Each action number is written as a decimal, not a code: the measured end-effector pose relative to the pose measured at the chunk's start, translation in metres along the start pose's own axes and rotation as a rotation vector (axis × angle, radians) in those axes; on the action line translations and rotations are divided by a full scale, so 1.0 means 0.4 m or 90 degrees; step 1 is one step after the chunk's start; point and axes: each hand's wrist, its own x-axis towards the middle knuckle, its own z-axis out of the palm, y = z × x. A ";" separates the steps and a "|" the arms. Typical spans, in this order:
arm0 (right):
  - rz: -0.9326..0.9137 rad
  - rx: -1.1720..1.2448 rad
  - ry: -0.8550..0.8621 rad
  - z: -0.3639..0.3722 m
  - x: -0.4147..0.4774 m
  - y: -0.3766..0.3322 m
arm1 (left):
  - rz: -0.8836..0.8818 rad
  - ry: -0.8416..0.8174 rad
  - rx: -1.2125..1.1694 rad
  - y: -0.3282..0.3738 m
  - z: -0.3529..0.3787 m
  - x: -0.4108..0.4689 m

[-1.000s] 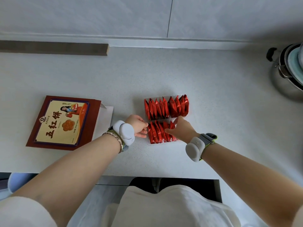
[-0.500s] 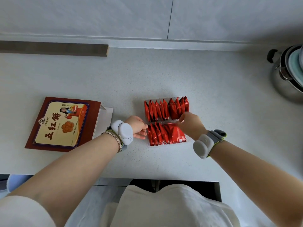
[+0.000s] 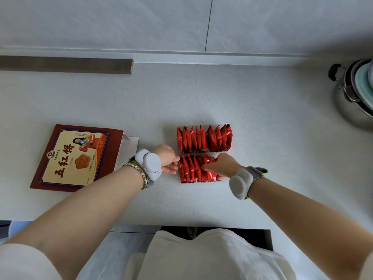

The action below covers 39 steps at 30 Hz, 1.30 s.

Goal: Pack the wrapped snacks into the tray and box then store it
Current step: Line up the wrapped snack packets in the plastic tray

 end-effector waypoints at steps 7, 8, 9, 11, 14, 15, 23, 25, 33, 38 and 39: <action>-0.030 -0.018 -0.044 -0.017 -0.002 0.005 | 0.001 -0.008 -0.001 -0.001 -0.003 0.003; -0.052 -0.055 -0.046 -0.021 -0.009 -0.001 | 0.001 -0.007 0.000 -0.001 -0.003 0.003; -0.075 -0.085 -0.042 -0.023 -0.014 -0.005 | 0.000 -0.007 0.000 -0.001 -0.003 0.003; -0.106 -0.143 -0.025 -0.024 -0.023 -0.011 | -0.002 -0.008 -0.003 0.000 -0.003 0.003; -0.116 -0.242 0.019 -0.034 -0.036 -0.024 | 0.000 -0.009 -0.005 0.001 -0.003 0.004; -0.115 -0.249 0.048 -0.044 -0.042 -0.029 | 0.000 -0.009 -0.006 0.002 -0.002 0.004; 0.029 -0.043 0.252 -0.125 0.008 -0.020 | -0.003 -0.004 -0.007 0.002 -0.001 0.003; 0.061 0.018 0.201 -0.122 0.024 -0.010 | -0.002 -0.006 -0.014 0.001 -0.004 0.001; 0.018 0.459 0.020 -0.124 0.018 0.013 | -0.019 0.004 -0.055 -0.011 -0.042 -0.013; -0.074 0.556 -0.013 -0.107 0.006 -0.044 | 0.118 0.205 0.098 0.002 -0.129 -0.022; -0.090 0.554 -0.008 -0.103 0.003 -0.061 | 0.152 0.299 0.207 0.001 -0.160 -0.033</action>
